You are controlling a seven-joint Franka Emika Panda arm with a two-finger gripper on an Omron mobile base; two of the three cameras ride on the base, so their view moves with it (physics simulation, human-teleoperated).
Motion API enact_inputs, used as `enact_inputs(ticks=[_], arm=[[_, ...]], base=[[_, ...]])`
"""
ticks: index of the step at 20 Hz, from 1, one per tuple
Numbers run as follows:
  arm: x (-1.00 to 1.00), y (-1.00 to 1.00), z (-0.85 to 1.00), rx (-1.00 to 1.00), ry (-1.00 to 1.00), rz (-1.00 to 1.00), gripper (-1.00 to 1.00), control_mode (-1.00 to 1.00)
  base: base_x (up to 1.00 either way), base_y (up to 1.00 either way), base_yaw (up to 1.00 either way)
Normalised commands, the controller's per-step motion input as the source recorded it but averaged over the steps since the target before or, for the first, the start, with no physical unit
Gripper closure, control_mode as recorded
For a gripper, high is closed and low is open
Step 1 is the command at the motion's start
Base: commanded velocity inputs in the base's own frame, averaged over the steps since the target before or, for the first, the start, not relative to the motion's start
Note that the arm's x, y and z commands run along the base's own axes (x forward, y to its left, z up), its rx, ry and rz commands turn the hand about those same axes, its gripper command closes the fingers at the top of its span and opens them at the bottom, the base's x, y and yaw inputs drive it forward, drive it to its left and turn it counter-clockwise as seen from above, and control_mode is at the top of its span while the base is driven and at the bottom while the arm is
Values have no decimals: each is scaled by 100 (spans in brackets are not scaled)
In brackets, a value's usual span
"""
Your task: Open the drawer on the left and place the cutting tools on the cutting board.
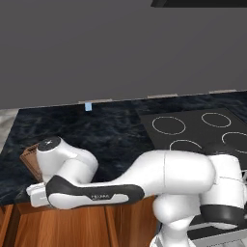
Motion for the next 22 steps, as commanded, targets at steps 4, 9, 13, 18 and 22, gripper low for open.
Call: enact_inputs(ticks=[4, 9, 13, 18, 22], arm=[[-12, -23, -31, 2, 17, 0, -100, -100], [-4, -9, -49, 0, 19, 0, -100, -100], [-6, 0, -47, 0, 15, 0, -100, -100], [-11, 2, -45, 0, 13, 0, -100, -100], [-42, 3, -44, -2, 5, 0, -100, -100]], base=[[0, 0, 0], [0, 0, 0], [0, 0, 0], [0, 0, 0], [0, 0, 0]])
